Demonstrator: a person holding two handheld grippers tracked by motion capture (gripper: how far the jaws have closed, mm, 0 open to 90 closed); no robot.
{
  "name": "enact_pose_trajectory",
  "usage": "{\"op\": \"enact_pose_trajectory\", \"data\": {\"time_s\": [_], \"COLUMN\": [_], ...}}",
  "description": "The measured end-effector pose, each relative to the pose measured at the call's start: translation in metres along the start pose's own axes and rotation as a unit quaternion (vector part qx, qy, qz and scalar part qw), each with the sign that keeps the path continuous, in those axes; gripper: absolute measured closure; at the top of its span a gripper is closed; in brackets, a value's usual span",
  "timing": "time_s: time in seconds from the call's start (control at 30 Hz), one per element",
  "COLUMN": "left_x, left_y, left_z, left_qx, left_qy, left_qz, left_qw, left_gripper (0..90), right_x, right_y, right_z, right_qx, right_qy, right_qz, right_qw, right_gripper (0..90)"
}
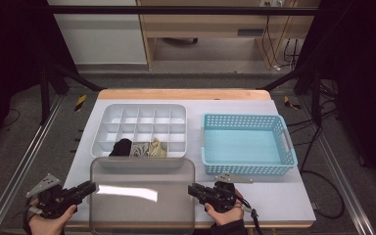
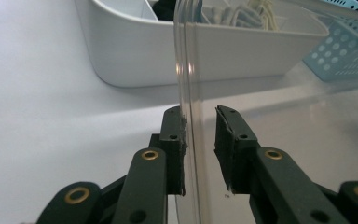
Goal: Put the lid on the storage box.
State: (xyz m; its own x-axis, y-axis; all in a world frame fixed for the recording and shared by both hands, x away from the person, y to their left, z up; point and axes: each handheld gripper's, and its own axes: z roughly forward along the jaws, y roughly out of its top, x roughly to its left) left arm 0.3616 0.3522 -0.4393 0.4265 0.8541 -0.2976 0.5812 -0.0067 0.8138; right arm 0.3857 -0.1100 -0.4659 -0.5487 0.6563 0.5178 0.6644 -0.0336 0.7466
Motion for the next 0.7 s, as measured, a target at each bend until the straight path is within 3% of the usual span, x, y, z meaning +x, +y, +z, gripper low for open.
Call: {"op": "enact_pose_trajectory", "data": {"time_s": [0.2, 0.57, 0.7], "left_x": [-0.009, -0.020, -0.022], "left_y": [0.006, 0.016, 0.021], "left_z": [-0.013, -0.025, -0.025], "left_qx": [-0.015, -0.046, -0.051], "left_qy": [0.007, 0.000, 0.001], "left_qz": [0.012, 0.019, 0.020], "left_qw": [0.9998, 0.9987, 0.9985], "left_gripper": [74.6, 76.4, 76.5], "right_x": [0.010, 0.024, 0.026], "right_y": [0.011, 0.031, 0.038], "right_z": [-0.009, -0.025, -0.029], "right_qx": [-0.011, -0.047, -0.056], "right_qy": [0.004, -0.006, -0.003], "right_qz": [0.002, -0.040, -0.044], "right_qw": [0.9999, 0.9981, 0.9975], "right_gripper": [75.8, 75.9, 76.0]}}
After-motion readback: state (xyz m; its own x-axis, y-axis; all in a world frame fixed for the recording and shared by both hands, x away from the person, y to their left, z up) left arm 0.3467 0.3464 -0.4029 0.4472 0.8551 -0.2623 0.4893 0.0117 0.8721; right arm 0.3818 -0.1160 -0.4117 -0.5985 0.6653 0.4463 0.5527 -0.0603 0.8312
